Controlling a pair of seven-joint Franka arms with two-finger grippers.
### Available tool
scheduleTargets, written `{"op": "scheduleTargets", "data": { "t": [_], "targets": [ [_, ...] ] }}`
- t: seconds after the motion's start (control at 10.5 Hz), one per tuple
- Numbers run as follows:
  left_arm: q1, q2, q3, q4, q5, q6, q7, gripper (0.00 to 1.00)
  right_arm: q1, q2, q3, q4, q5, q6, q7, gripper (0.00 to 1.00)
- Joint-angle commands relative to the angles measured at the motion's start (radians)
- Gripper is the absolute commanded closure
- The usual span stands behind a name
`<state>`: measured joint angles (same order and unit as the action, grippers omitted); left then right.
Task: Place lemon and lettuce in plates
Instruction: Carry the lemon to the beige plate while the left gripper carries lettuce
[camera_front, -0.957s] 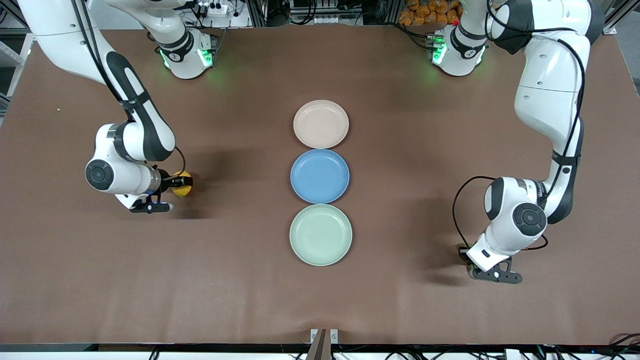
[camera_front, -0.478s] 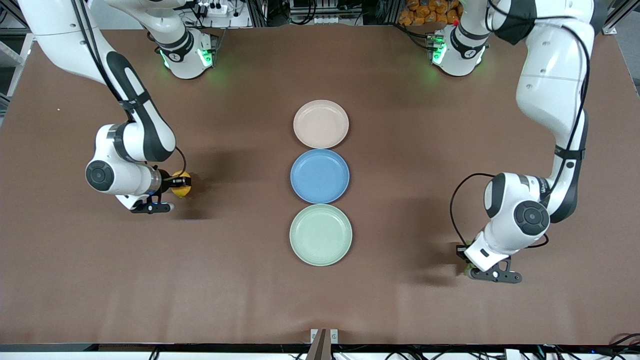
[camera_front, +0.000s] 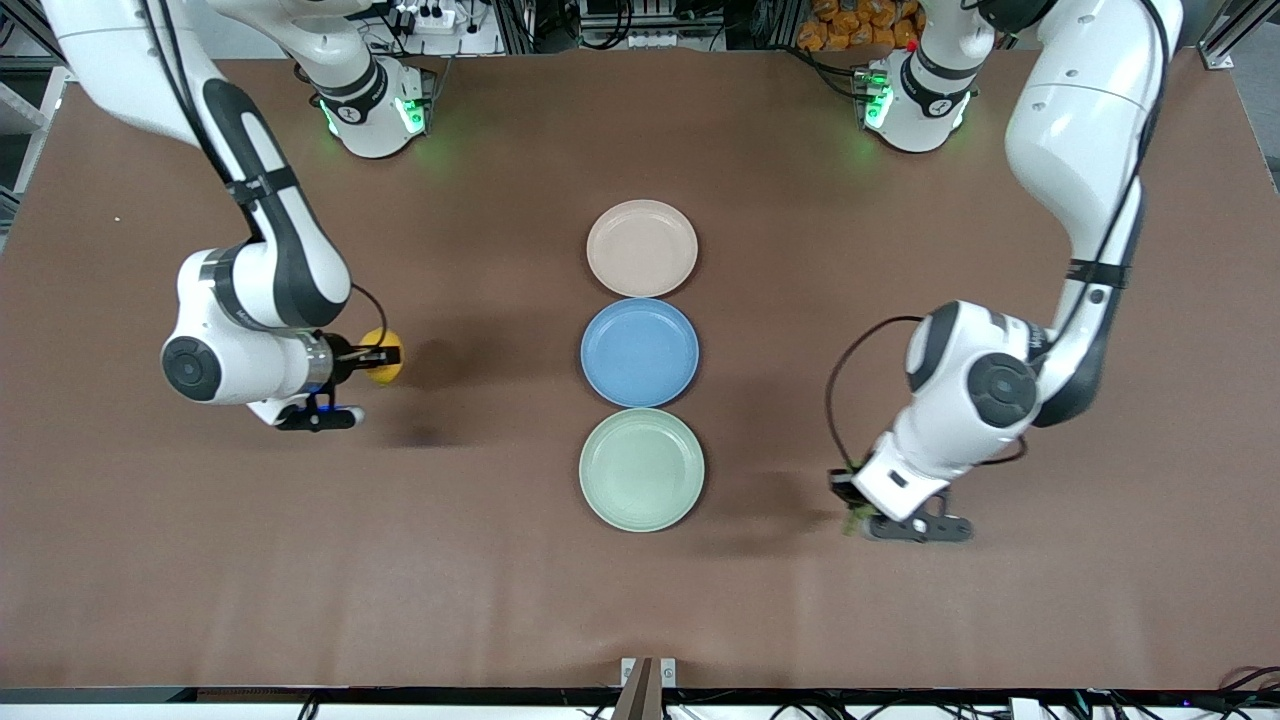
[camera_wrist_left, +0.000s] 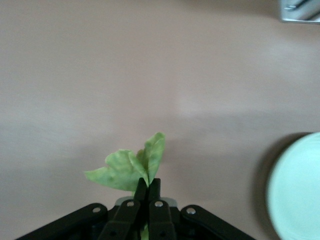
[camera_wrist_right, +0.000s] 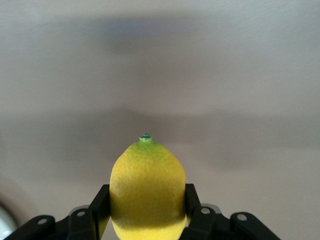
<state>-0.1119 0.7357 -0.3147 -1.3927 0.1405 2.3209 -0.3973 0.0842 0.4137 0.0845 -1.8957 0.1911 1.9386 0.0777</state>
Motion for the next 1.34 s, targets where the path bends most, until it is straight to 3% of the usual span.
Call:
{"op": "scheduleTargets", "data": {
  "t": [0.0,0.19,0.67,0.96,1.05,1.15,1.24],
  "targets": [
    [-0.069,0.025,-0.017,0.0,-0.005,0.091,-0.139,1.0,0.09,-0.029,0.014,-0.009,0.056,-0.01,0.153,1.0],
    [-0.126,0.062,-0.017,0.0,-0.005,0.184,-0.221,1.0,0.202,-0.03,0.012,-0.006,0.128,0.005,0.3,1.0],
    [-0.239,0.18,-0.012,-0.002,-0.007,0.455,-0.481,1.0,0.523,-0.018,0.012,-0.005,0.194,0.15,0.704,1.0],
    [-0.285,0.198,0.012,-0.003,-0.005,0.476,-0.551,1.0,0.638,0.037,0.011,-0.013,0.241,0.241,0.795,1.0],
    [-0.287,0.202,0.014,-0.003,-0.005,0.476,-0.569,0.46,0.649,0.062,0.009,-0.013,0.241,0.256,0.8,1.0],
    [-0.288,0.191,0.014,-0.008,0.001,0.472,-0.584,0.01,0.657,0.08,0.011,-0.01,0.245,0.258,0.801,1.0],
    [-0.282,0.171,0.019,-0.011,0.008,0.465,-0.584,0.0,0.657,0.095,0.011,-0.003,0.254,0.258,0.801,1.0]
  ]
}}
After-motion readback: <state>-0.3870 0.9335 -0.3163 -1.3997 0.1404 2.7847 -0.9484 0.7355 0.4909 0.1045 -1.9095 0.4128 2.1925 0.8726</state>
